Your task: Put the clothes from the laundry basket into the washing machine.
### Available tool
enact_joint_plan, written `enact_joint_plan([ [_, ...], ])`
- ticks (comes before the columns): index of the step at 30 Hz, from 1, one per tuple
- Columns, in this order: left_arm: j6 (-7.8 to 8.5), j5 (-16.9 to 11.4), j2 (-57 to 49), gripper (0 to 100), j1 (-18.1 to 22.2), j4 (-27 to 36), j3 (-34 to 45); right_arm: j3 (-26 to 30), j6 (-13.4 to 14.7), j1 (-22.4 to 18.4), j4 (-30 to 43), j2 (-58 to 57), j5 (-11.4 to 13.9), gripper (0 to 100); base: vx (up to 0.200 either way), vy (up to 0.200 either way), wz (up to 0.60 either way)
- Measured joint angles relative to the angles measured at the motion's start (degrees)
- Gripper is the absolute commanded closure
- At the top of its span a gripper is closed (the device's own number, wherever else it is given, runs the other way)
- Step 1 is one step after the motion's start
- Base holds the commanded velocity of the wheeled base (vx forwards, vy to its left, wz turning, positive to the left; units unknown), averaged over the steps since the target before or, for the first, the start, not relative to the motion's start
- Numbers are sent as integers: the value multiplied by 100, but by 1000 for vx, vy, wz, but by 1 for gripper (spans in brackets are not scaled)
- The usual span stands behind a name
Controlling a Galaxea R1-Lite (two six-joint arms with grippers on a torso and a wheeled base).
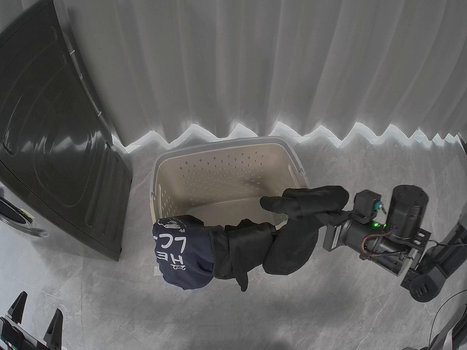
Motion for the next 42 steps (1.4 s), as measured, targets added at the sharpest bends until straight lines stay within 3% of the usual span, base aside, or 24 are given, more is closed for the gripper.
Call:
enact_joint_plan([
  [4, 2, 2, 0, 0, 0, 2, 0, 165, -45, 110, -65, -662, -49, 100, 0, 0, 0],
  [11, 9, 7, 0, 0, 0, 2, 0, 521, -374, 55, -115, -1335, -11, 100, -200, 0, 0],
  [19, 2, 7, 0, 0, 2, 0, 0, 639, -390, 71, -134, -1596, 2, 100, -200, 0, 0],
  [25, 0, 7, 0, 0, 0, 7, 0, 645, -377, 77, -134, -1671, 2, 100, 0, 0, 0],
  [42, 0, 7, 0, 0, -2, 0, 0, 603, -352, 285, -169, -1809, -55, 100, 0, 200, 0],
])
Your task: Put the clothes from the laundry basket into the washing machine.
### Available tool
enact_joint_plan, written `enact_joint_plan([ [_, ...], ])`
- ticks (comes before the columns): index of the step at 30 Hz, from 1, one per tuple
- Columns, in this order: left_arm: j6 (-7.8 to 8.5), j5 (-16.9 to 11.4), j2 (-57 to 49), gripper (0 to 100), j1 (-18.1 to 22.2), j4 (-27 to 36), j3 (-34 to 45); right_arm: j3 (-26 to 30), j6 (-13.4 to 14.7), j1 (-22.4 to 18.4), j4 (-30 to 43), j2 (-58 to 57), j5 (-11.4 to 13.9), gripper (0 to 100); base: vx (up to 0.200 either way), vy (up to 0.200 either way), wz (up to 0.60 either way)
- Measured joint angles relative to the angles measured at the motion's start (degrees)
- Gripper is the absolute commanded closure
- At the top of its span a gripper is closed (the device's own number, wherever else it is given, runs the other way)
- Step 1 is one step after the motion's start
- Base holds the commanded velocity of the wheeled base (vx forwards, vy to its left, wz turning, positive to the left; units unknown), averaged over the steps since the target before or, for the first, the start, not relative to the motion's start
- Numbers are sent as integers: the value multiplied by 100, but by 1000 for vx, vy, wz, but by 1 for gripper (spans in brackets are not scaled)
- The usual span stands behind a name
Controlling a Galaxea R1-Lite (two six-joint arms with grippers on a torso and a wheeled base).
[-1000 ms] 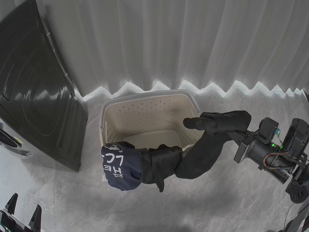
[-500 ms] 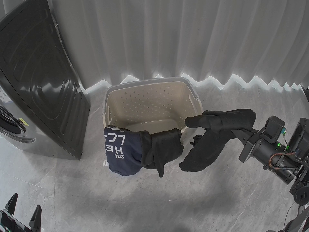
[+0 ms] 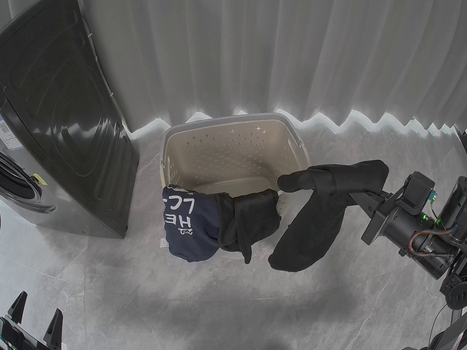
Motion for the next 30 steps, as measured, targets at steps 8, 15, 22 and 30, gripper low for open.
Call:
enact_joint_plan([
  [8, 0, 0, 0, 0, 5, 2, 0, -17, 9, 9, -18, -46, -7, 100, 0, 200, 0],
  [15, 0, 0, 0, 0, 0, 0, 0, -28, 6, 10, -18, -55, -7, 100, 0, 200, 0],
  [22, 0, 0, 0, 0, 2, 2, 0, -33, 5, 10, -24, -60, -2, 100, 0, 200, 0],
  [30, 0, -2, 0, 0, 2, 0, 0, -37, 5, 10, -24, -72, -7, 100, 0, 200, 0],
])
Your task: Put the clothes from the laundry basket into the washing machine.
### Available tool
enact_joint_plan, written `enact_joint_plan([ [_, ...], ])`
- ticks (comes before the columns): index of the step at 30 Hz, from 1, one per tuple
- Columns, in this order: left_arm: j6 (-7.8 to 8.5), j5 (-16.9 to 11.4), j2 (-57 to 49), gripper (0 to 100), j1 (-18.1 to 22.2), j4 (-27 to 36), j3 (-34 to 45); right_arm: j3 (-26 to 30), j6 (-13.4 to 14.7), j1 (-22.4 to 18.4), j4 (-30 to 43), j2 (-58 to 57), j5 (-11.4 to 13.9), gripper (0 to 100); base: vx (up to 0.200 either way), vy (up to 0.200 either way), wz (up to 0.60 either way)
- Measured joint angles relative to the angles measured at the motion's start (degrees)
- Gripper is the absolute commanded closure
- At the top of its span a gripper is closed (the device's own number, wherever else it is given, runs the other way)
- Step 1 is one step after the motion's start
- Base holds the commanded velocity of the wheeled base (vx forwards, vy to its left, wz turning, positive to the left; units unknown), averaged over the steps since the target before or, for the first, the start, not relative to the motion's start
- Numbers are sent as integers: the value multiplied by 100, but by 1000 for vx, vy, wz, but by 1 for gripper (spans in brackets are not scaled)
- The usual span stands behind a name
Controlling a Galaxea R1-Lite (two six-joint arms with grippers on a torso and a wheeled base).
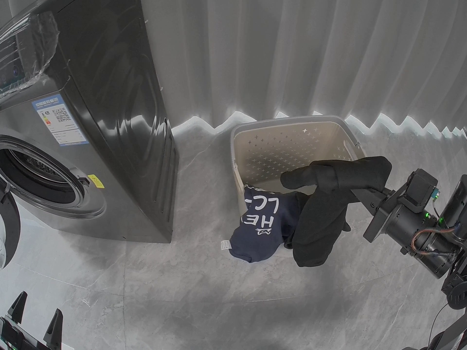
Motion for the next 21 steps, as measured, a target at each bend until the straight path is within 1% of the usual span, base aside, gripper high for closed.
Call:
enact_joint_plan([
  [21, 0, 2, 0, 0, -2, 2, 0, -35, 0, 10, -33, -16, 21, 100, 0, 200, 0],
])
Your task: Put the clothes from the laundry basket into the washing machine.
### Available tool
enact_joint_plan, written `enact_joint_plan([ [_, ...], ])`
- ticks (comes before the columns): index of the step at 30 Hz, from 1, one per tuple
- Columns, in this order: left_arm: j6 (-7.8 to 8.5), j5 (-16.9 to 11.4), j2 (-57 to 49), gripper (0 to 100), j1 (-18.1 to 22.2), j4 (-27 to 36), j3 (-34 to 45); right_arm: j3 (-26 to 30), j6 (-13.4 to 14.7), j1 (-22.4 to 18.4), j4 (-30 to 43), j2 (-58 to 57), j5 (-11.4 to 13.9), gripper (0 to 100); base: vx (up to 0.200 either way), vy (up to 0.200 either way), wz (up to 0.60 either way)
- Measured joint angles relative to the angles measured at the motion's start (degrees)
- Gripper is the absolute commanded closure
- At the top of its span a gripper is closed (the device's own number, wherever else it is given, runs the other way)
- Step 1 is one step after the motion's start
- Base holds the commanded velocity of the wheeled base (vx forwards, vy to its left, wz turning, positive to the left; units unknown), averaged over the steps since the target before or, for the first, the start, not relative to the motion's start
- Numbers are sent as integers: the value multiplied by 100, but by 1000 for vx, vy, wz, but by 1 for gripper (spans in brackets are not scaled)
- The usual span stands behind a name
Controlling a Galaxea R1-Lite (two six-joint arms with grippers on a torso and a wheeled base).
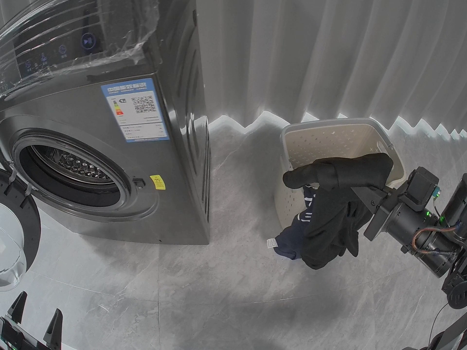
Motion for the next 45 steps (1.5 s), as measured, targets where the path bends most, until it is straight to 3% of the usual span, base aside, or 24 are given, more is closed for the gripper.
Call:
enact_joint_plan([
  [10, 0, 0, 0, 0, 2, 0, 0, -2, 0, 1, 5, 11, 9, 100, 0, 80, 0],
  [22, 0, 0, 0, 0, 5, -2, 0, 0, 0, 33, 5, 16, -2, 100, -200, 0, 0],
  [31, 0, 0, 0, 0, 2, 0, 0, 11, 0, 37, 5, 27, 4, 100, 0, 0, 0],
  [45, 0, 0, 0, 0, 2, 0, 0, -2, 0, 33, 2, 24, 6, 100, 0, 200, 0],
])
